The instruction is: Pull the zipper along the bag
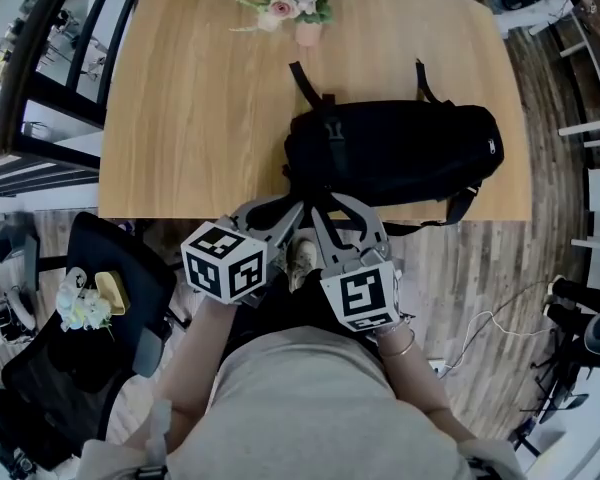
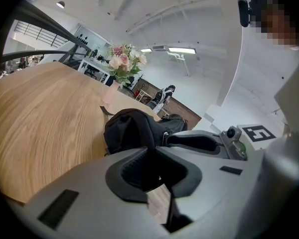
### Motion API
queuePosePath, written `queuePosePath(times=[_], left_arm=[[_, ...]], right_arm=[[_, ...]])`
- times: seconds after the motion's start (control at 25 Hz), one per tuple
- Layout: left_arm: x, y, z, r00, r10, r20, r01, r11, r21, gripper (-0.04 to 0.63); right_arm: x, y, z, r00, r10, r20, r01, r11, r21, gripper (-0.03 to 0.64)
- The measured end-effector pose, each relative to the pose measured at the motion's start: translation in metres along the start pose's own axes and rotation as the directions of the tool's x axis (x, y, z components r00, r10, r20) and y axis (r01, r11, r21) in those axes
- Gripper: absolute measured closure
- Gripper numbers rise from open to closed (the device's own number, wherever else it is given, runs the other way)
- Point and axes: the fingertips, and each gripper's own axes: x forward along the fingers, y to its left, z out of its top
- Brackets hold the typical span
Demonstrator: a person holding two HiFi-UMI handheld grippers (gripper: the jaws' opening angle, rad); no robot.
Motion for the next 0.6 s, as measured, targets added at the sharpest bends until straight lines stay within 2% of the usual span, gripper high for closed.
queuePosePath(times=[0.2,0.32,0.6], left_arm=[[-0.002,0.0,-0.001,1.0,0.0,0.001,0.0,1.0,-0.002,0.541],[-0.002,0.0,-0.001,1.0,0.002,0.0,-0.002,1.0,0.001,0.546],[-0.001,-0.003,-0.002,1.0,-0.002,-0.008,0.002,1.0,0.024,0.549]], right_arm=[[0.008,0.0,-0.002,1.0,0.026,0.009,-0.027,0.998,0.06,0.532],[0.011,-0.002,-0.003,0.999,0.041,0.006,-0.041,0.991,0.129,0.535],[0.018,-0.01,-0.011,1.0,0.021,-0.004,-0.019,0.968,0.249,0.543]])
